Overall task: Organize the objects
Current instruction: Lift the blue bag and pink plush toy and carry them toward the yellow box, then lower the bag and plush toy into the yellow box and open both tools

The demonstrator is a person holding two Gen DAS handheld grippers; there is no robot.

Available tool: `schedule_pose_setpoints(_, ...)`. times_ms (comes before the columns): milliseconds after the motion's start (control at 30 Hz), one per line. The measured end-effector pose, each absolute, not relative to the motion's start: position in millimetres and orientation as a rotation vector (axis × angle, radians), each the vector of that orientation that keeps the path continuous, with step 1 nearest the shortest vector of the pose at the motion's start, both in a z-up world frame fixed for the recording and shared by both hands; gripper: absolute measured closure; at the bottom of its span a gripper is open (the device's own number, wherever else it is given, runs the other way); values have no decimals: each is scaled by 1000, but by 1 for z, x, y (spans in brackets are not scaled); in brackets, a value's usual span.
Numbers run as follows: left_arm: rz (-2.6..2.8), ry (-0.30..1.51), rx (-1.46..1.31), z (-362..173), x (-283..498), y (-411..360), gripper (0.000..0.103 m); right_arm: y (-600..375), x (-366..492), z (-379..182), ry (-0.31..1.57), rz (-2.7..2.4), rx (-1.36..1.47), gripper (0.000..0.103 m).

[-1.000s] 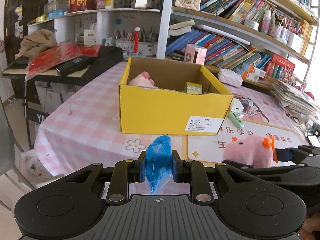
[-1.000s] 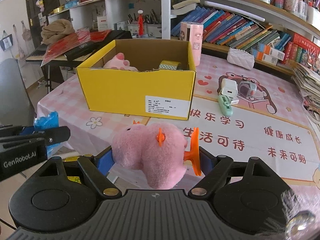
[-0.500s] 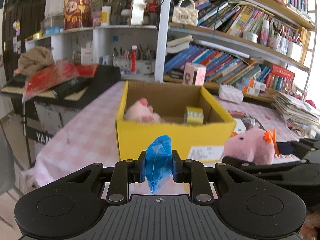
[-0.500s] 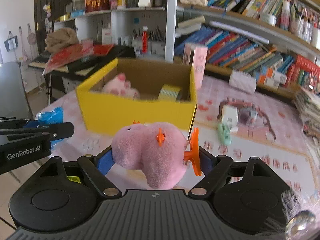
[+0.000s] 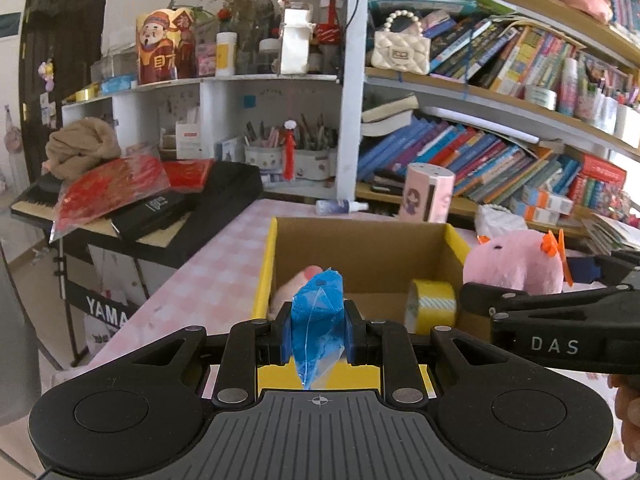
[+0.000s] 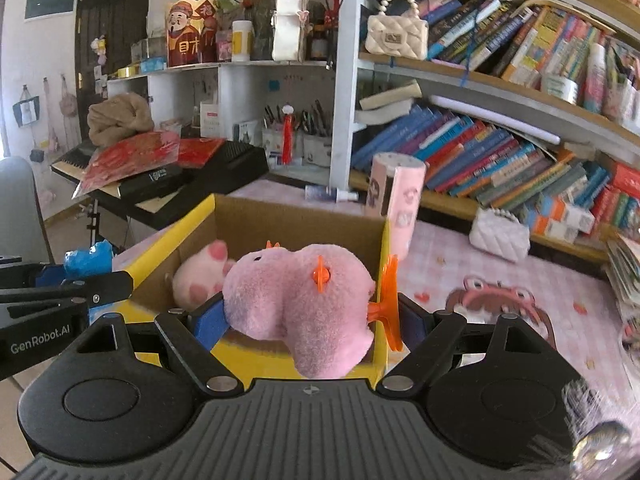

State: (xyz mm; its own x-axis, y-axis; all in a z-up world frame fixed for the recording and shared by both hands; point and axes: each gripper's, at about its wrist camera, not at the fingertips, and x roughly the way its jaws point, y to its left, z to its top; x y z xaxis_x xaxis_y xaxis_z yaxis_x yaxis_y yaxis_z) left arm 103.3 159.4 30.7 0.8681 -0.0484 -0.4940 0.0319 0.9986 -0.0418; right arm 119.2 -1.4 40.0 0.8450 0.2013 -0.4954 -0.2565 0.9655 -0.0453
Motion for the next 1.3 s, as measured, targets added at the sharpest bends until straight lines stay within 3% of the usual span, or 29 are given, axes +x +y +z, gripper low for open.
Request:
schedule_pose_setpoints(533,-8,615,16,3,163,142,81,8,197,20,536,349,-281,20)
schedule_pose_setpoints(1300,17,745,109,-26,191,125,80,31,243,-19,590,574,-628,20)
